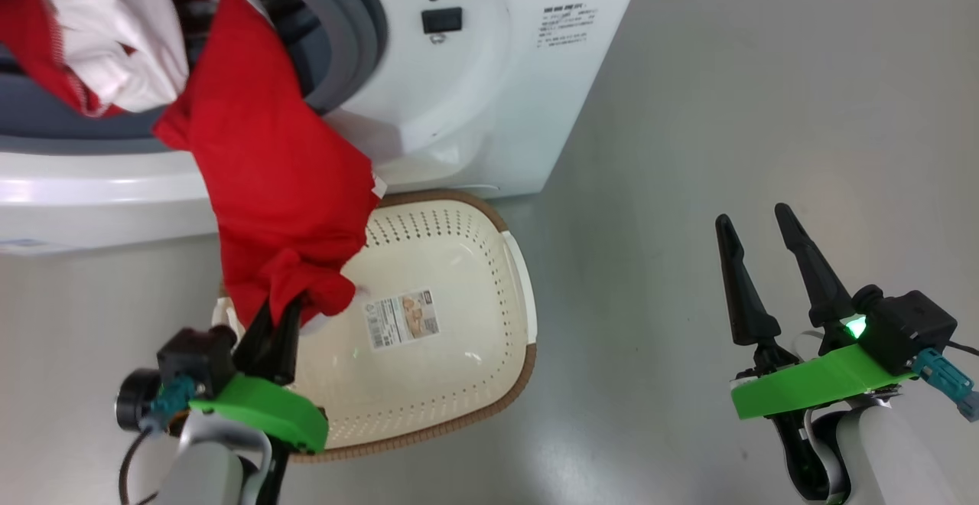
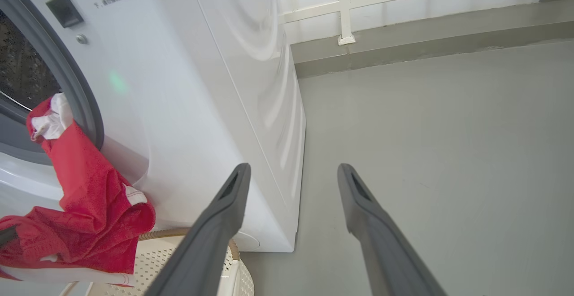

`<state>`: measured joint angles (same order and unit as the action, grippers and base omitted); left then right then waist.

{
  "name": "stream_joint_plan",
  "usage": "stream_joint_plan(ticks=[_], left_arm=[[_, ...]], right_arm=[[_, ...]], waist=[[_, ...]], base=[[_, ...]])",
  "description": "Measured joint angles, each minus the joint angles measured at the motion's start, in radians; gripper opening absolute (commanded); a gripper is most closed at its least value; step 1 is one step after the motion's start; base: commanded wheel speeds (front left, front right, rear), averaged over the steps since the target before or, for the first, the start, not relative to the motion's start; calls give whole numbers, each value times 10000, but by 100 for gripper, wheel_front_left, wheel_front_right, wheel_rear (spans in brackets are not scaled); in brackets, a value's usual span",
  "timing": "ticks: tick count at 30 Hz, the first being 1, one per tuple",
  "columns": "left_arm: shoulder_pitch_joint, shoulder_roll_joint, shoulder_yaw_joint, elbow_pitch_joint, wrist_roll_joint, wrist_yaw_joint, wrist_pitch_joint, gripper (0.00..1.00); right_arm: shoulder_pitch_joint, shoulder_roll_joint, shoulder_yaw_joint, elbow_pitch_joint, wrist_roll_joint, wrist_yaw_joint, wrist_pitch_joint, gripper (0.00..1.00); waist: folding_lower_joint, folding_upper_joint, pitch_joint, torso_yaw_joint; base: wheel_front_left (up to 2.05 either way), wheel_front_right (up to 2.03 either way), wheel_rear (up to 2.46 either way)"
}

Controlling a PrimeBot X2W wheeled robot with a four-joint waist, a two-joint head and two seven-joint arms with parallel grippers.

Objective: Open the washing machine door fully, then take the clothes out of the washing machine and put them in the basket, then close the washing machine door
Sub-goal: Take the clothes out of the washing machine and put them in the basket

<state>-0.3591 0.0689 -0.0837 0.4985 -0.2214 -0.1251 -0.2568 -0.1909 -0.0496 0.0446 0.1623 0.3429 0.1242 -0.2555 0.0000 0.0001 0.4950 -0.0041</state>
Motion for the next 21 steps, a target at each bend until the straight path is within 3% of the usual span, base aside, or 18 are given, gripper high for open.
stream_joint_plan(ticks=[9, 21], left_arm=[[-1765, 219, -182, 2518, 0, 0, 0, 0], [-3305, 487, -374, 4036, -217, 0, 0, 0]], right_arm=[[-348, -2, 40, -148, 184, 0, 0, 100], [-629, -2, 56, -230, 265, 0, 0, 100]], waist=[[0, 0, 786, -321], [0, 0, 1461, -656]], base=[[0, 0, 0], [0, 0, 0]])
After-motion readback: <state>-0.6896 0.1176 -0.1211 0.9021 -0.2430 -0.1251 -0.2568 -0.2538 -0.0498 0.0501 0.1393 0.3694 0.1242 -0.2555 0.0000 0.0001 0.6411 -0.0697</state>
